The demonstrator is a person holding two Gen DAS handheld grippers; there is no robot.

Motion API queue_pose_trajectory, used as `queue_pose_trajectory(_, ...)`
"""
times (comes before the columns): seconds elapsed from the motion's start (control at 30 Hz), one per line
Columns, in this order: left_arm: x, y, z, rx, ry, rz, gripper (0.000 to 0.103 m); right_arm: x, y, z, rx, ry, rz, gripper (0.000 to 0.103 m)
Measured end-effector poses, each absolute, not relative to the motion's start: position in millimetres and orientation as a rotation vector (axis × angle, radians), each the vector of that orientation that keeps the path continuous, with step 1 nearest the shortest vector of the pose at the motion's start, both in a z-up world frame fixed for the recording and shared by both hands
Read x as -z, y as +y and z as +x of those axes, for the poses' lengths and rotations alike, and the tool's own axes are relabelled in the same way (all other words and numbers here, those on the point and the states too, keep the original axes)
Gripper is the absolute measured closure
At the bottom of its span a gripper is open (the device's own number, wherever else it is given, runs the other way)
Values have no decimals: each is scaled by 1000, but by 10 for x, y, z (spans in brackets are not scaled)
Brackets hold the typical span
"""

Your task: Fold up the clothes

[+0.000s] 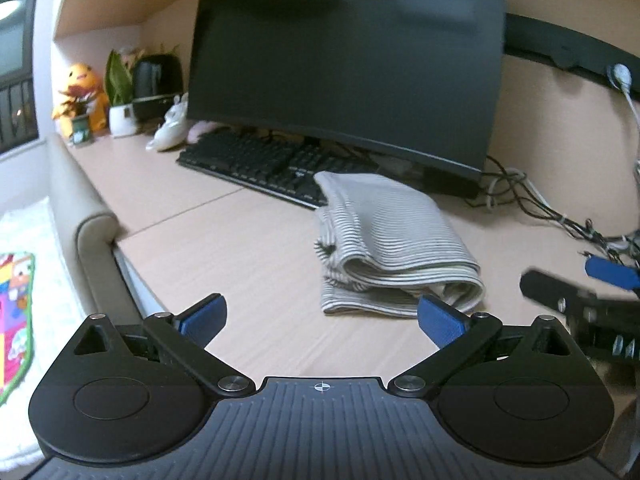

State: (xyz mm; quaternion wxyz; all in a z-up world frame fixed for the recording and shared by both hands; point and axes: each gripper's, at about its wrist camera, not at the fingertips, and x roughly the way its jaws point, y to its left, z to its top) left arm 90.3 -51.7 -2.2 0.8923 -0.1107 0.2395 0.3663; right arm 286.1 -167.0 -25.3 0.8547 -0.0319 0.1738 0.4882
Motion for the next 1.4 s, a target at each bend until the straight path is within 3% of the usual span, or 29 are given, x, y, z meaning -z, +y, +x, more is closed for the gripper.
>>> queue_pose_trajectory(0.53,84,-942,1013,-729,494,-240,0,319,-1935,2960,-1048,413,-77,0)
queue_pose_trajectory(0.83,110,-942,970,-774,478,-252,0,327,-1996,2902,-1063,328,-45,0)
queue_pose_trajectory(1.4,111,-917,983,-759,486,-237,0,352,-1956,2889,-1067,362,-77,0)
